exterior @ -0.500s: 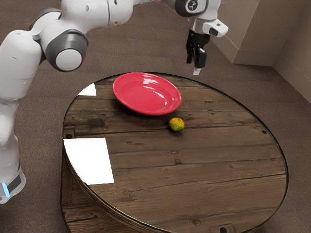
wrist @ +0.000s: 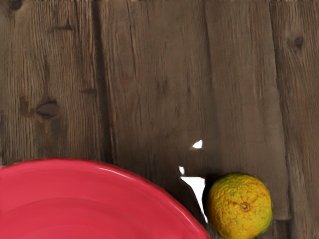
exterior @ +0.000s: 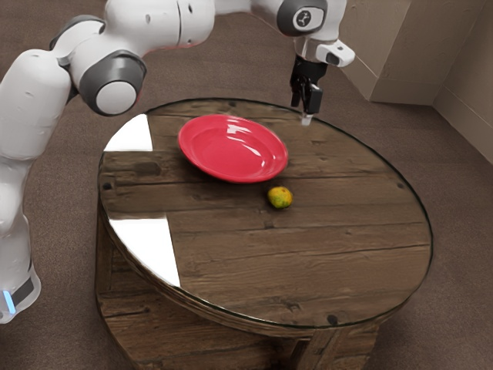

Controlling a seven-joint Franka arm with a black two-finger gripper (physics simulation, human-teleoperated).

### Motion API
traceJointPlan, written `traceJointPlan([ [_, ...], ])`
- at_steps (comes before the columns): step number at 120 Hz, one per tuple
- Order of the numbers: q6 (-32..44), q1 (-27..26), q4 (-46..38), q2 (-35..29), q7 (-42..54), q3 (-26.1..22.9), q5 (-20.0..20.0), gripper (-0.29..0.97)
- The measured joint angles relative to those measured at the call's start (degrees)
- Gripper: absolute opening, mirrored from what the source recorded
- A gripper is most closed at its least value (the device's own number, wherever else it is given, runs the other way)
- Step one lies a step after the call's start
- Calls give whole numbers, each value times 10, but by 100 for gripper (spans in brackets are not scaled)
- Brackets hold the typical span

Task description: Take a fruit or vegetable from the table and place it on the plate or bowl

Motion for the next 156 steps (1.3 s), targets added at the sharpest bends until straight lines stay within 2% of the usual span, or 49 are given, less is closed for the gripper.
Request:
traceJointPlan([
  [18, 5, -1, -7, 1, 1, 1, -33, 68],
  [31, 10, -1, -36, 7, 1, 2, -41, 68],
  [62, 23, -13, -73, 23, 2, -45, -2, 68],
  [78, 28, -26, -100, 22, 3, -82, 29, 68],
  [96, 41, -33, -137, 25, 17, -100, 60, 68],
  [127, 75, -35, -175, 29, 110, -102, 104, 68],
  [156, 117, -34, -207, 33, 180, -102, 110, 67],
])
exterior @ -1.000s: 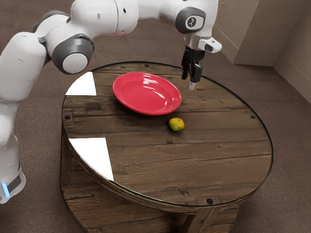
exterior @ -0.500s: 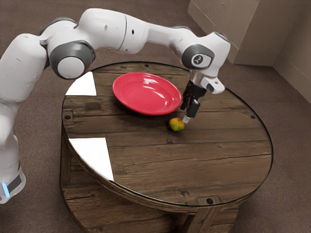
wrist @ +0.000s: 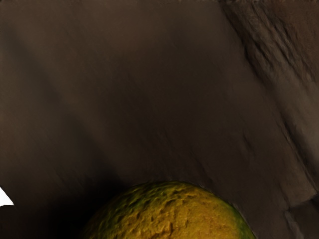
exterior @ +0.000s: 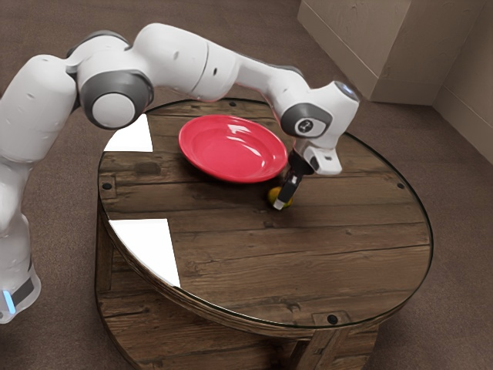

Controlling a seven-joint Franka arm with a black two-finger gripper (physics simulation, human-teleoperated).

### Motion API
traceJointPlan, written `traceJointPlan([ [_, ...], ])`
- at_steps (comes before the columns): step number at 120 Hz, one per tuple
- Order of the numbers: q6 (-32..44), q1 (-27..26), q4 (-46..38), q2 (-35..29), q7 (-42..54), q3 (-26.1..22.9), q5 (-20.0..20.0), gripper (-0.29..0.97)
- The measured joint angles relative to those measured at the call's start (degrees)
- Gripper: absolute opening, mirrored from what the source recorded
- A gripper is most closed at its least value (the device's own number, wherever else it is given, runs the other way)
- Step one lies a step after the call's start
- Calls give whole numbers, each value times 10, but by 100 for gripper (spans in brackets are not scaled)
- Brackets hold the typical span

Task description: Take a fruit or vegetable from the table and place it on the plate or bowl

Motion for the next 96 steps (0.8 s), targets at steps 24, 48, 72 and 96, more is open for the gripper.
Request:
traceJointPlan([
  [24, 18, 1, 0, 7, 38, 0, -4, 36],
  [48, 23, 1, 6, -7, 66, 1, 0, 35],
  [72, 2, 0, 45, -55, 86, 6, 7, 34],
  [96, -57, 1, -48, -156, 94, 44, 26, 33],
])
